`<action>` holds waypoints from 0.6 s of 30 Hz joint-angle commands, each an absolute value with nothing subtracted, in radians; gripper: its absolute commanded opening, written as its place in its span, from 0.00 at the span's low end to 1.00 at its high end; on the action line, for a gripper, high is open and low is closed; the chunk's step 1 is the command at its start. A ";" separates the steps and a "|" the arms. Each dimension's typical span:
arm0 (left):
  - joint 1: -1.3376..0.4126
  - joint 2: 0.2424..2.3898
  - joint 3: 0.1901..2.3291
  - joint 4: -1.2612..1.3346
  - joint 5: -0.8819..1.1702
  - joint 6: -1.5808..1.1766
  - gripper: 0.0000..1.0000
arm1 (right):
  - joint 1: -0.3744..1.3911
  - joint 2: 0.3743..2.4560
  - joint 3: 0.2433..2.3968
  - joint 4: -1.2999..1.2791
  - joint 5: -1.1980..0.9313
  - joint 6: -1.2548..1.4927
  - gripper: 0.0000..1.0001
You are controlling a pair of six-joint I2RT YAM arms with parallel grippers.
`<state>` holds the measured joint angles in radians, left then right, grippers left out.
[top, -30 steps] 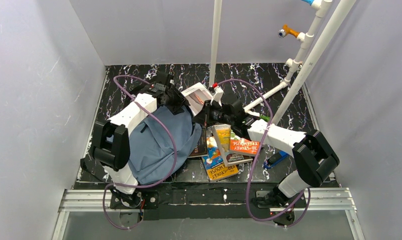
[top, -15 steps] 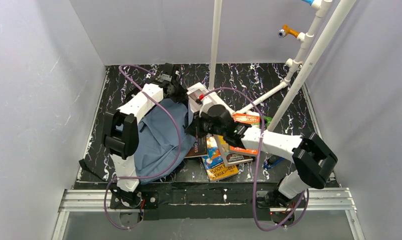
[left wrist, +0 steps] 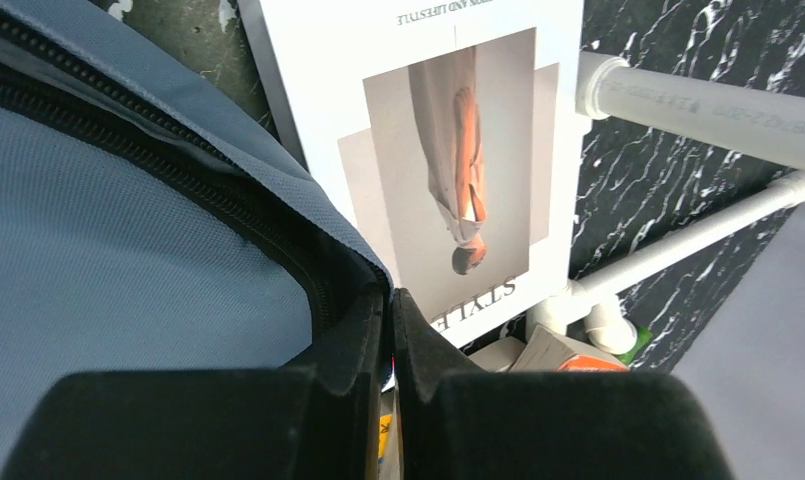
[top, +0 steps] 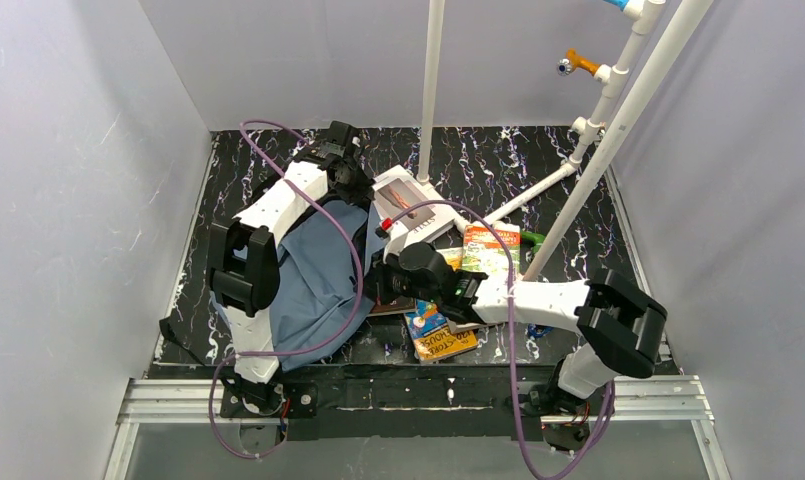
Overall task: Pack the student bag
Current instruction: Unzip the student bag at the center of the board.
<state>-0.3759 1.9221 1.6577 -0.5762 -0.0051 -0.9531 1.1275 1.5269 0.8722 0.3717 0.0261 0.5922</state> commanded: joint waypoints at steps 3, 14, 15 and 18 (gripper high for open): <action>-0.350 1.848 1.743 -0.454 -0.159 -0.870 0.00 | 1.207 1.490 0.883 0.324 -0.053 0.594 0.01; -0.317 1.894 1.870 -0.514 -0.123 -0.806 0.00 | 1.281 1.567 0.884 0.452 -0.211 0.597 0.01; -0.317 1.887 1.871 -0.521 -0.121 -0.801 0.00 | 1.281 1.576 0.891 0.451 -0.218 0.591 0.01; -0.314 1.875 1.868 -0.532 -0.100 -0.782 0.00 | 1.281 1.603 0.908 0.462 -0.234 0.580 0.01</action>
